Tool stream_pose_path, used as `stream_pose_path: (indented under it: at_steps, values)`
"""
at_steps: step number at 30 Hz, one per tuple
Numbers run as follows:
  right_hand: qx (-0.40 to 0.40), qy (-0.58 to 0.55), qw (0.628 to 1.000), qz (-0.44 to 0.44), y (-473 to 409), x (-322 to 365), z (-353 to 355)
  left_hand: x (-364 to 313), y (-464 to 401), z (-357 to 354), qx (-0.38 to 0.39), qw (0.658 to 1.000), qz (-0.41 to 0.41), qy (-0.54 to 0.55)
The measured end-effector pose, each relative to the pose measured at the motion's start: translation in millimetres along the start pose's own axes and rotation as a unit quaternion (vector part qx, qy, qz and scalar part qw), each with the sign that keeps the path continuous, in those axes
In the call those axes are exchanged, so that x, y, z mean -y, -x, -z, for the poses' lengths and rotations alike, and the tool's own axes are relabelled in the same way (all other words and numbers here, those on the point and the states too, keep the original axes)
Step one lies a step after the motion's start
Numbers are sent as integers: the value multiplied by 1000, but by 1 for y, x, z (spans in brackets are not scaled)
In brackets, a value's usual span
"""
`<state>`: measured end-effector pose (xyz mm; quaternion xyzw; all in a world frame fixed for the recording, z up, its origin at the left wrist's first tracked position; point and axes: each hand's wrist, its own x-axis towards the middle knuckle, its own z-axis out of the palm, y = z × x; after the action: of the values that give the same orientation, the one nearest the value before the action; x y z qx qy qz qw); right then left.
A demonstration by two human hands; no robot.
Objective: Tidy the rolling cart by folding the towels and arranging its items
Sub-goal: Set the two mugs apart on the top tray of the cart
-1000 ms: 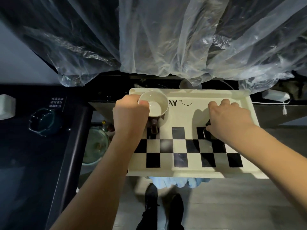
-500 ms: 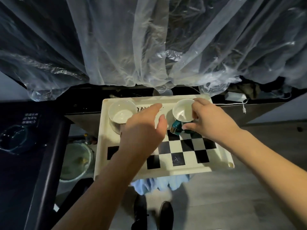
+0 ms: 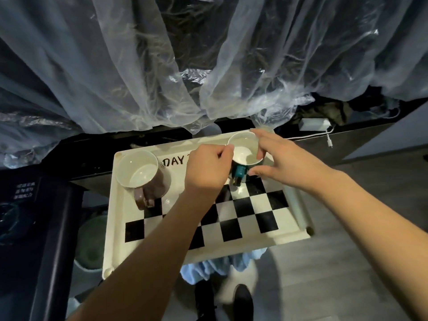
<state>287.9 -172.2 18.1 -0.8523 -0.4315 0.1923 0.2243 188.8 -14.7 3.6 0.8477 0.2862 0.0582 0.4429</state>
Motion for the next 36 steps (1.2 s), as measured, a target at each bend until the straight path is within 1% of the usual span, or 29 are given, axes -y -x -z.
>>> stream_pose_path:
  at_steps: [6, 9, 12, 15, 18, 21, 25, 28, 32, 35, 36]
  values:
    - [-15, -22, 1000, 13, 0, -12, -4, 5, 5, -7, -17, 999, -25, 32]
    - [-26, -28, 999, 24, 0, -11, -7, 3, 4, -10, -25, 999, -14, 19]
    - [-24, -28, 999, 3, 7, -6, -10, -1, 8, -8, -32, 999, -3, -2]
    - [-66, -37, 997, 13, 28, 5, -10, -7, 31, 1, -40, 999, -19, -1]
    - [-134, -29, 990, 25, 55, 20, -9, -11, 64, 14, -50, 997, -51, -15]
    - [-196, -52, 979, 25, 83, 37, -20, -5, 100, 26, -85, 991, -93, -48]
    - [-234, -70, 969, 46, 121, 61, -53, 15, 151, 38, -110, 977, -148, -104]
    - [-251, -68, 964, 52, 147, 76, -78, 35, 180, 44, -104, 969, -186, -127]
    - [-277, -50, 958, 51, 178, 92, -104, 59, 216, 48, -91, 965, -216, -117]
    - [-295, -33, 954, 48, 194, 98, -134, 89, 235, 48, -54, 957, -261, -115]
    - [-288, -24, 956, 48, 197, 97, -146, 103, 238, 46, -42, 952, -276, -123]
